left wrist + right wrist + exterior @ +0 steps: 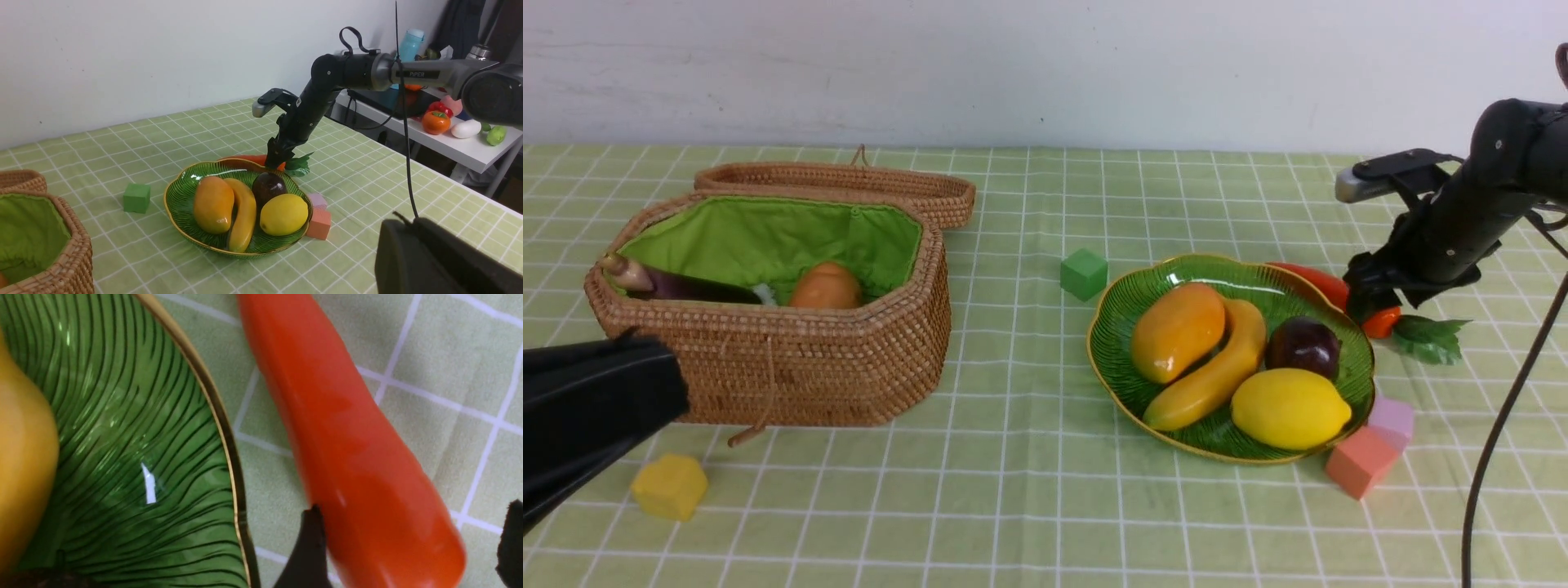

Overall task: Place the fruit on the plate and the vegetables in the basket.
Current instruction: Use the right arm to grab a carrot and put it into the left basket

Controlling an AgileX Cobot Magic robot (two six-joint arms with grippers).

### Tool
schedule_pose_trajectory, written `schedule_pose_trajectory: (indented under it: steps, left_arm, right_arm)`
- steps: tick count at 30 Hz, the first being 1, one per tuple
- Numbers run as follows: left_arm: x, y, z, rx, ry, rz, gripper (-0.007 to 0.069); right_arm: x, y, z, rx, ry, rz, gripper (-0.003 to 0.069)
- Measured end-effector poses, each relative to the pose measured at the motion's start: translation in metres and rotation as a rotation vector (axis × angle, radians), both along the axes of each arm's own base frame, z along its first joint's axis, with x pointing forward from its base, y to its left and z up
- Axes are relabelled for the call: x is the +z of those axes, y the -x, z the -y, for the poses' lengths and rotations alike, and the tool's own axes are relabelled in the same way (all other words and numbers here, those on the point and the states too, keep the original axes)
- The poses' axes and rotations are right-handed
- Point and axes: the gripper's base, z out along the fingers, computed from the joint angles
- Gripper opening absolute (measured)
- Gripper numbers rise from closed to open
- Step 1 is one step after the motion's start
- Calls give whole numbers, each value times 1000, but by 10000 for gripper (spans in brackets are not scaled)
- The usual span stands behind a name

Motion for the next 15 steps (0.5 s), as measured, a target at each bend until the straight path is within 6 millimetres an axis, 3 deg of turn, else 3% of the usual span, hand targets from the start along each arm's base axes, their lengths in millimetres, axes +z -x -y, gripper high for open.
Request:
schedule_pose_trajectory:
  steps: [9,15]
  left_arm:
    - [-3,0,0,0,-25,-24,16]
    - [-5,0,0,0,-40,-38,16]
  right_arm:
    - [-18,-6,-1,-13,-20,1,567]
    - [-23,-8,-2,-18,-35,-7,510]
